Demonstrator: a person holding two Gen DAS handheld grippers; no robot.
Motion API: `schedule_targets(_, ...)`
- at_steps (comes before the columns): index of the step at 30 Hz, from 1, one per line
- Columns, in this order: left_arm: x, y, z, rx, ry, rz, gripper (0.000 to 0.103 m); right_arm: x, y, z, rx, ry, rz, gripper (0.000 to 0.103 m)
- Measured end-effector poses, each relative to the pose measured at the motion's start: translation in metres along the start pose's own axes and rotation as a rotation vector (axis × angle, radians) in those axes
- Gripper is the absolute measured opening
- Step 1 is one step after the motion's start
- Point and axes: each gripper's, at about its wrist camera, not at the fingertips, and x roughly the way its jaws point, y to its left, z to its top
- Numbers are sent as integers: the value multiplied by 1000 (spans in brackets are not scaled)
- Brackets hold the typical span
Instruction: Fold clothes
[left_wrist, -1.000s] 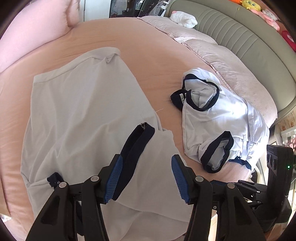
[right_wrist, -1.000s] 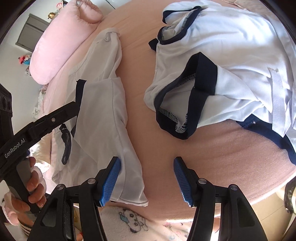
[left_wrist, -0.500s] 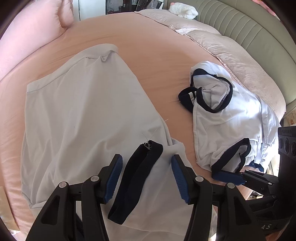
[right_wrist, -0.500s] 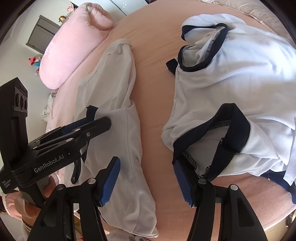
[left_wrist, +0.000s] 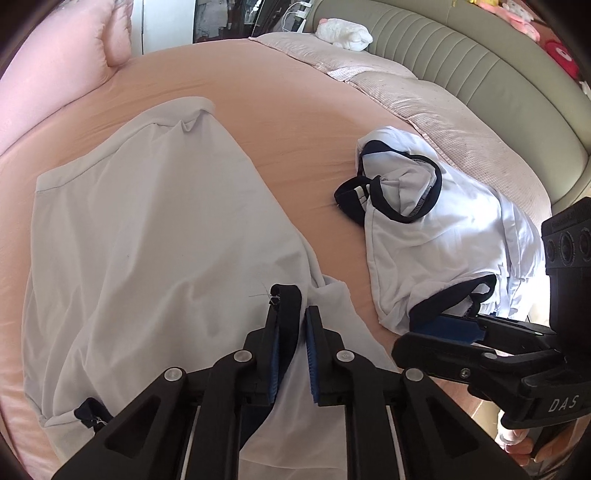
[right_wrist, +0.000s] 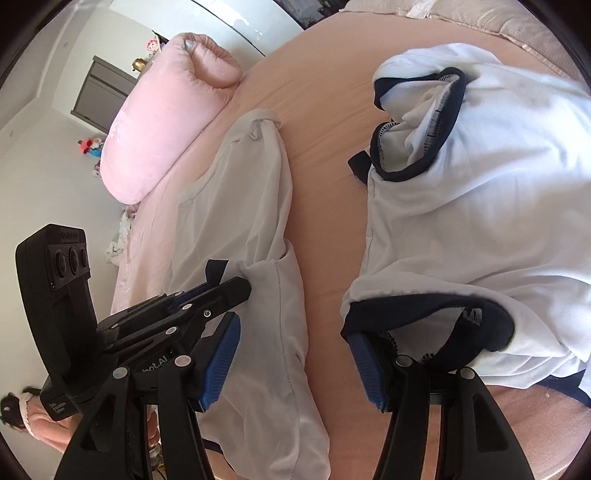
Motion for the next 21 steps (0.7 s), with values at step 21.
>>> schedule_targets(21, 7, 27, -14, -109, 94, 77, 11, 8, -22, -22, 154, 111, -48, 57)
